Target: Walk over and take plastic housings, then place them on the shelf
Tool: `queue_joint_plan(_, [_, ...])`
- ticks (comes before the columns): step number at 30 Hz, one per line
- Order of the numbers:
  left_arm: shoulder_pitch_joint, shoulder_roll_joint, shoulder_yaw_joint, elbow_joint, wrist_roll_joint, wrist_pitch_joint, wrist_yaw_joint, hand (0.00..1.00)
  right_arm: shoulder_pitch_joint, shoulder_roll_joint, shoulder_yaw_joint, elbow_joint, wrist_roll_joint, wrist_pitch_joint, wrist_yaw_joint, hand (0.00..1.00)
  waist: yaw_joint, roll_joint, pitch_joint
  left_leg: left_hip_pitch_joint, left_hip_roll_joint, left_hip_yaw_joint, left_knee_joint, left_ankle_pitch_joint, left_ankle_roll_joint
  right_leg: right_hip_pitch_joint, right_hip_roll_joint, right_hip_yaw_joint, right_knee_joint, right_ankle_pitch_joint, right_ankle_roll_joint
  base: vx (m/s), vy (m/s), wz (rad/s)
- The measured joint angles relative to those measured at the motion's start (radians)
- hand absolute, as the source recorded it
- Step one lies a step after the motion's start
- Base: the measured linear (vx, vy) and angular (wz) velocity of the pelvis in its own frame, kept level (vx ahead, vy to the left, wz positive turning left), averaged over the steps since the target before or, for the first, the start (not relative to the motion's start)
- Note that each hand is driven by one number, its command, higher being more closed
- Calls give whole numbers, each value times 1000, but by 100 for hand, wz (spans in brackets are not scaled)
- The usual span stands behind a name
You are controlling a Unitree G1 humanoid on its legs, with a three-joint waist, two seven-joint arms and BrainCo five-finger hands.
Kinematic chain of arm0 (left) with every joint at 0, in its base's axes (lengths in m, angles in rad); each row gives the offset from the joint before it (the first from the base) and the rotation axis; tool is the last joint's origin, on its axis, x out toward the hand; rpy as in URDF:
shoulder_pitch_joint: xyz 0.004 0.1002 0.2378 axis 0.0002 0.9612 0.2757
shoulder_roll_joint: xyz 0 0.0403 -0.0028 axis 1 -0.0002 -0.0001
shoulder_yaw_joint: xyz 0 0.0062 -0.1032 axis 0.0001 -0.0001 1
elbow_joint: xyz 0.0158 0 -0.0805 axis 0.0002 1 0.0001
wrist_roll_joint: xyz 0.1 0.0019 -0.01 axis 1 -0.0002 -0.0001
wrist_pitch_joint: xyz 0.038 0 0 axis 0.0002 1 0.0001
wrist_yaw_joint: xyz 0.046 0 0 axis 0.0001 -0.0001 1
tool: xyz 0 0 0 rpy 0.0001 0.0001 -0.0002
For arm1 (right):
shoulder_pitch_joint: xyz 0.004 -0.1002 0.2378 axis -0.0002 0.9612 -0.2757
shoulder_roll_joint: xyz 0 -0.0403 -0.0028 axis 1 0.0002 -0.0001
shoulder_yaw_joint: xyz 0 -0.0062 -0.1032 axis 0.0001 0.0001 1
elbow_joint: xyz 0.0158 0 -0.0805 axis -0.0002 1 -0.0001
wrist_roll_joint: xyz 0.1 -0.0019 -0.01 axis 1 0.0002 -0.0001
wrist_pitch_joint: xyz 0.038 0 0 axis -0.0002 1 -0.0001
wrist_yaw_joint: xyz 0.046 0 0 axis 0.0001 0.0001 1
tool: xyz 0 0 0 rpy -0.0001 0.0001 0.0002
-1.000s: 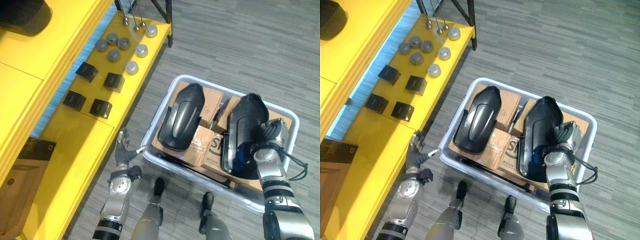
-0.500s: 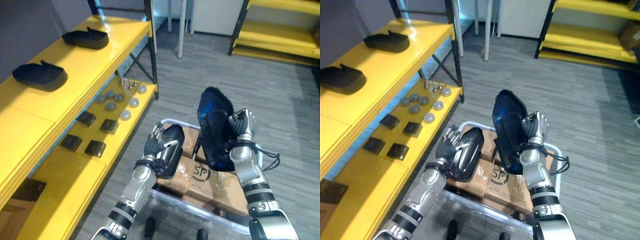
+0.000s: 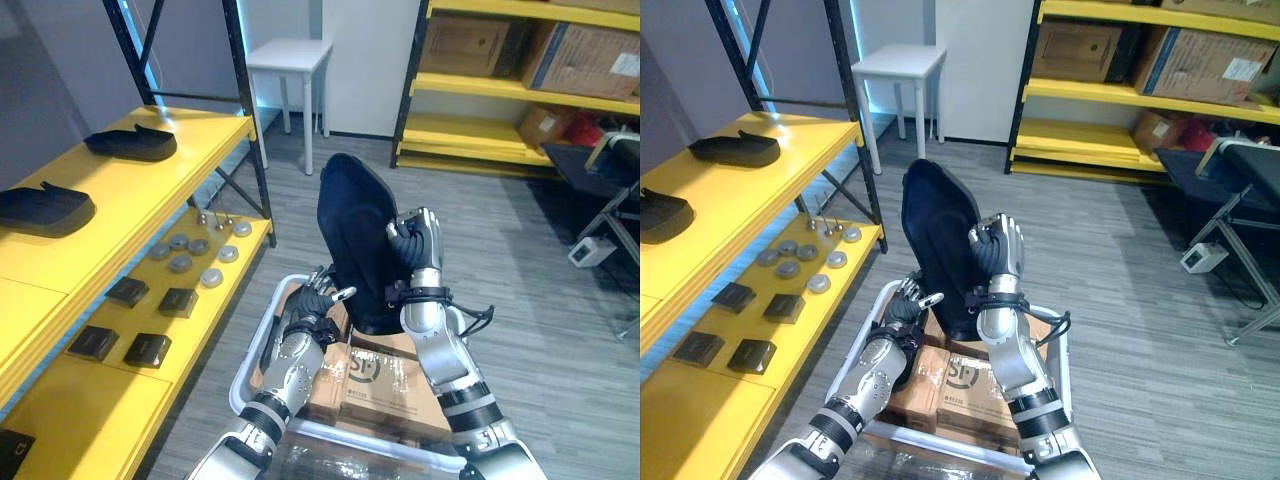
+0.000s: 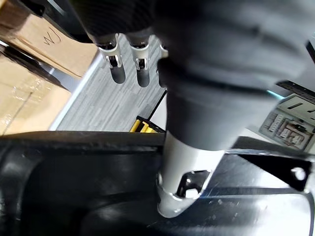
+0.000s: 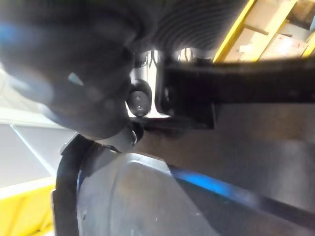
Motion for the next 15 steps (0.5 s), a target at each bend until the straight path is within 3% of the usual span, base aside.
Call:
queue_joint_plan(3, [3, -24, 4, -18, -47, -30, 4, 0, 62, 9, 66, -15, 40, -33, -5, 100, 1, -1, -17, 16, 8, 13, 0, -4, -6, 23, 9, 12, -33, 16, -3, -8, -2, -11])
queue_joint_plan(4, [7, -25, 7, -27, -49, -41, 7, 100, 80, 8, 66, -29, 52, -51, -8, 100, -1, -2, -21, 16, 12, 13, 0, -5, -7, 27, 11, 11, -41, 20, -5, -16, -1, -5])
queue_joint_plan(9, [7, -25, 23, -57, -14, -108, 87, 100, 128, -5, 72, -64, 106, -99, -9, 100, -2, -6, -34, 19, 13, 12, 0, -6, -10, 38, 16, 9, -54, 25, -8, -2, 2, 0])
queue_joint_plan(15, [32, -20, 34, -109, 125, -117, 110, 100, 133, -52, 89, -55, 186, -117, -8, 100, -1, -16, -42, 29, 13, 14, 0, -7, -12, 50, 16, 10, -60, 25, -8, 0, 0, 0])
